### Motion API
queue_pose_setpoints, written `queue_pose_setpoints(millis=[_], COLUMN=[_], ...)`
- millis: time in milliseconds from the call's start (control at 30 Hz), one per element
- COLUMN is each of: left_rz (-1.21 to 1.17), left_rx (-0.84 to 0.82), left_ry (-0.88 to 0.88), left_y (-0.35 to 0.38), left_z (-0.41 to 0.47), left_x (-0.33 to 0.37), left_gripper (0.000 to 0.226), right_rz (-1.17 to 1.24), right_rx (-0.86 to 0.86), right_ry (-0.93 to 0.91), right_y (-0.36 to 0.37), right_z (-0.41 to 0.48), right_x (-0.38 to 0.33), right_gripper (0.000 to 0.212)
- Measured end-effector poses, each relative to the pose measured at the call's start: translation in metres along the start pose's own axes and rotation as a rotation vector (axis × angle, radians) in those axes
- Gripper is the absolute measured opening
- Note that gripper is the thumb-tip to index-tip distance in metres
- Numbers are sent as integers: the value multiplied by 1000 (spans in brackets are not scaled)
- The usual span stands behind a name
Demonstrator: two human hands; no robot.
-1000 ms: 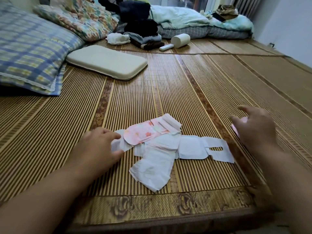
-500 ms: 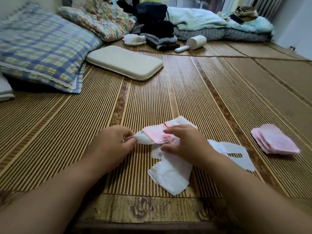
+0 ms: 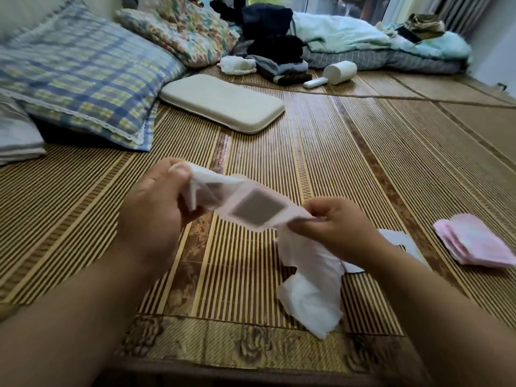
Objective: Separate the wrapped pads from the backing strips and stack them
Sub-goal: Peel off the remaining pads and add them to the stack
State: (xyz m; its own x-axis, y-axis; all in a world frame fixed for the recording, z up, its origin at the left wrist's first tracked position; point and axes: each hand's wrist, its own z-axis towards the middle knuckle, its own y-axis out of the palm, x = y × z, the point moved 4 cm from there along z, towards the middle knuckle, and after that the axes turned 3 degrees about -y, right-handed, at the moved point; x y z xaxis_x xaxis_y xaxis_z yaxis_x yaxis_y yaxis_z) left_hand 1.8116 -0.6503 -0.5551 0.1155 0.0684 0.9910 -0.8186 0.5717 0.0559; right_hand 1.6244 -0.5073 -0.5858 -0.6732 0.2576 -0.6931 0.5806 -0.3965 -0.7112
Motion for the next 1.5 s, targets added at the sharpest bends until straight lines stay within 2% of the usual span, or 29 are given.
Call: queue_pose_setpoints(millis=[67,133,267,300,367,500,600,700,800,967,1100,1167,1200,1267,1400,1500], left_rz=[-193,-253,-352,-393,-449,-211,34,247,425,651,733,789,881,1007,957,676], left_rx=[47,92,103,92,71,-49,-113,-123,-115,-165,-197,-203,-240,-286,-269,-302], left_ry=[-168,-263,-279,-285,-337,-593,-758,-826,-824,-749,-695,-657,-591,-455,-349,-356], left_y=[-8,-12,-13,-12,-11,-9,-9,-15,-24,-26,-20,-21,-21,-22,-23,-19], left_z=[5,8,11,11,10,4,-2,-2,2,4,4,4,5,7,10,8], left_x=[-10,-16,-21,-21,-22,-37,-51,-59,-65,-66,-67,-68,-68,-66,-61,-58], left_gripper=[20,21,35,37,31,24,25,24,23,22,30,47,53,45,18,8], right_rz=[127,247,425,478,676,1007,982,884,774,361,326,288,276,288,461,616], right_rx=[-16,-17,-22,-31,-38,-132,-197,-294,-347,-341,-267,-227,-205,-160,-100,-117], right_ry=[18,22,11,18,64,266,469,586,651,756,734,716,710,691,620,550], right_y=[-16,-30,-49,-52,-56,-46,-32,-32,-41,-41,-44,-48,-49,-54,-54,-33], right_z=[-2,-5,-12,-14,-16,-19,-24,-30,-35,-46,-45,-45,-45,-44,-38,-31], right_x=[0,-1,-8,-9,-8,6,31,54,73,90,91,89,88,83,61,38], right_gripper=[18,24,15,19,15,15,14,19,24,28,21,18,19,18,10,13])
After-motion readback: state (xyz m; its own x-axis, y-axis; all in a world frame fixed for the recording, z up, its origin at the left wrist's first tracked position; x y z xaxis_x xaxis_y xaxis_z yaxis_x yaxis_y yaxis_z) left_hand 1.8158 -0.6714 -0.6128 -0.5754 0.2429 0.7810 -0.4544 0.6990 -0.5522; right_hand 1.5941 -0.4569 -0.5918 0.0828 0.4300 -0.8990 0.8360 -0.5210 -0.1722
